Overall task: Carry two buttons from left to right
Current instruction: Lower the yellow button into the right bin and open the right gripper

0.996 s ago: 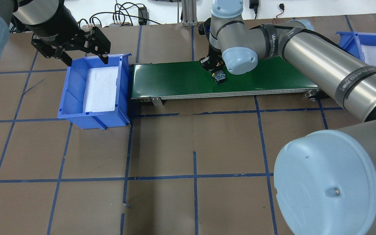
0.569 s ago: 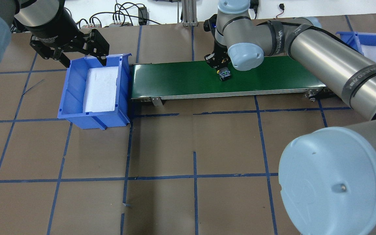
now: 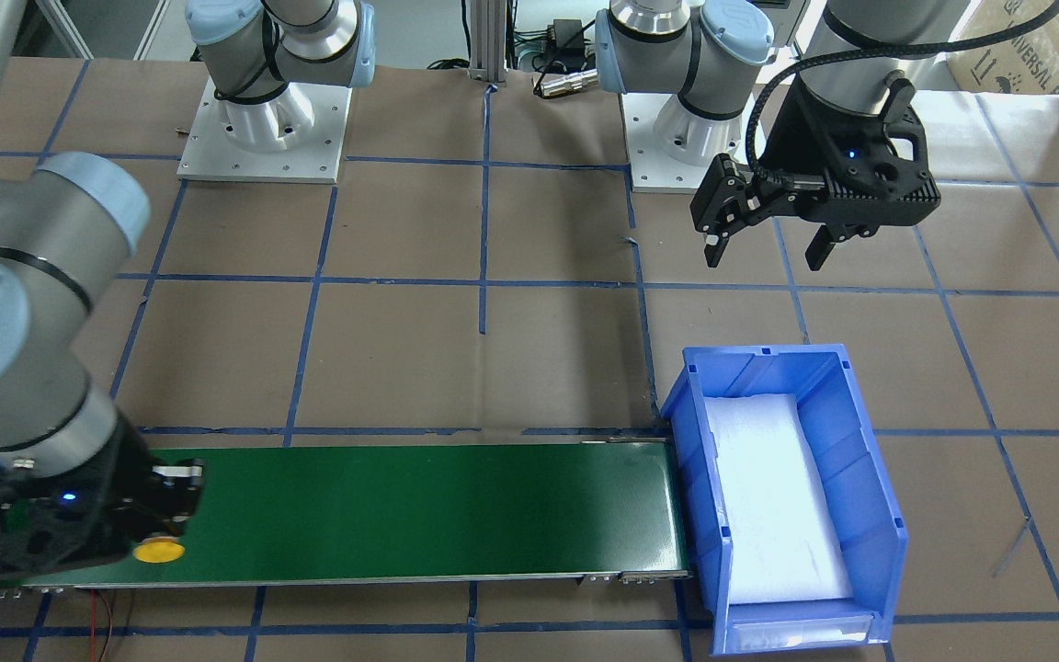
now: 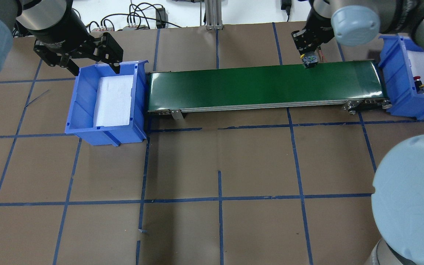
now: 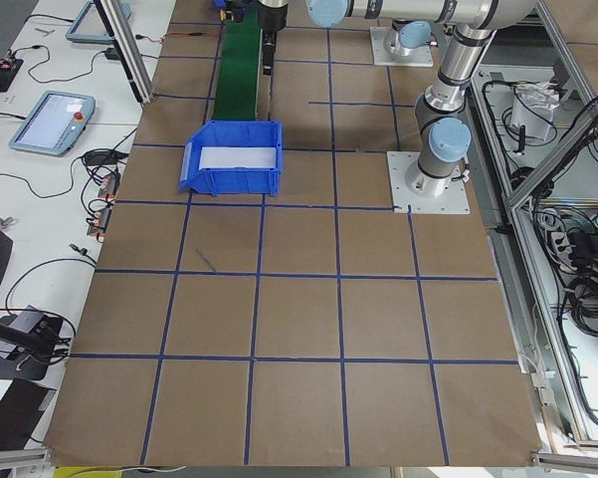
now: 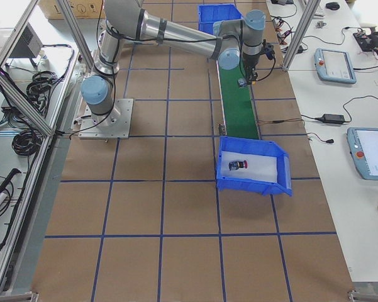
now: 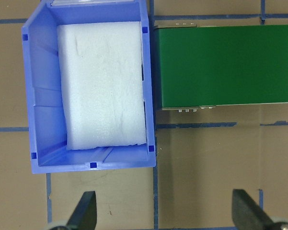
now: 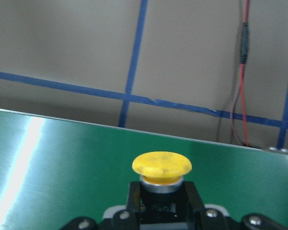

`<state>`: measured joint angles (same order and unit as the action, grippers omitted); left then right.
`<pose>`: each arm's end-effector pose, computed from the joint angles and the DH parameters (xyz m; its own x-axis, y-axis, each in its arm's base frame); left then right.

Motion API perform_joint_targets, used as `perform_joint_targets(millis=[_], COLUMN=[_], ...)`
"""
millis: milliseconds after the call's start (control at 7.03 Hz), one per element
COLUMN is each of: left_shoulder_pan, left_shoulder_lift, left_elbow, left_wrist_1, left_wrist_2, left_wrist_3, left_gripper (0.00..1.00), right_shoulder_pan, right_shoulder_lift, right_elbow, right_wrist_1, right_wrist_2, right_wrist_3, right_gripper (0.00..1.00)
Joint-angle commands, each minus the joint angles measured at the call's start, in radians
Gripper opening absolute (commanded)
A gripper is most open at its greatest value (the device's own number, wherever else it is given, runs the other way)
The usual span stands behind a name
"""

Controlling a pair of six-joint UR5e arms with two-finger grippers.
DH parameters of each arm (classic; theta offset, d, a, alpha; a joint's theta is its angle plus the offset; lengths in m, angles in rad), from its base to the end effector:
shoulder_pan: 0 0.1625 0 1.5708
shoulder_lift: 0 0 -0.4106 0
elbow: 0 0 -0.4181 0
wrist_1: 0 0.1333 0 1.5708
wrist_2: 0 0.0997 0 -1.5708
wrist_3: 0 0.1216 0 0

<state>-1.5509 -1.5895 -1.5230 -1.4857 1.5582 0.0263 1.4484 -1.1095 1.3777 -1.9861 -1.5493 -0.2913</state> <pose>-0.1241 -0.5411 0.4758 -0.9999 0.0077 0.0095 0.0065 0.9934 -0.1142 0.0491 -0.7137 0.3137 -0.9855 -0.1680 0.0217 -0.1694 0.9746 -0.1465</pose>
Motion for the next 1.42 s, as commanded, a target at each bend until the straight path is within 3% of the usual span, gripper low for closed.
perform_joint_targets(millis=[0,711,1281], left_shoulder_pan=[0.0,0.0,0.0], left_shoulder_lift=[-0.001,-0.004,-0.013], left_elbow=[-0.002,-0.002,-0.002], left_wrist_1=[0.001,0.001,0.001], left_wrist_2=[-0.001,-0.003,-0.007], left_wrist_3=[0.0,-0.003,-0.006], left_gripper=[1.0,1.0,1.0], right_shoulder_pan=[-0.185,-0.468,-0.468], right_shoulder_lift=[-0.024,-0.04,0.182], right_elbow=[0.003,-0.046,-0.289], right_wrist_1=[0.055,0.115,0.148], right_wrist_2=[-0.009,-0.04,-0.011], right_wrist_3=[-0.164,-0.504,-0.525], right_gripper=[0.09,0.09,0.09])
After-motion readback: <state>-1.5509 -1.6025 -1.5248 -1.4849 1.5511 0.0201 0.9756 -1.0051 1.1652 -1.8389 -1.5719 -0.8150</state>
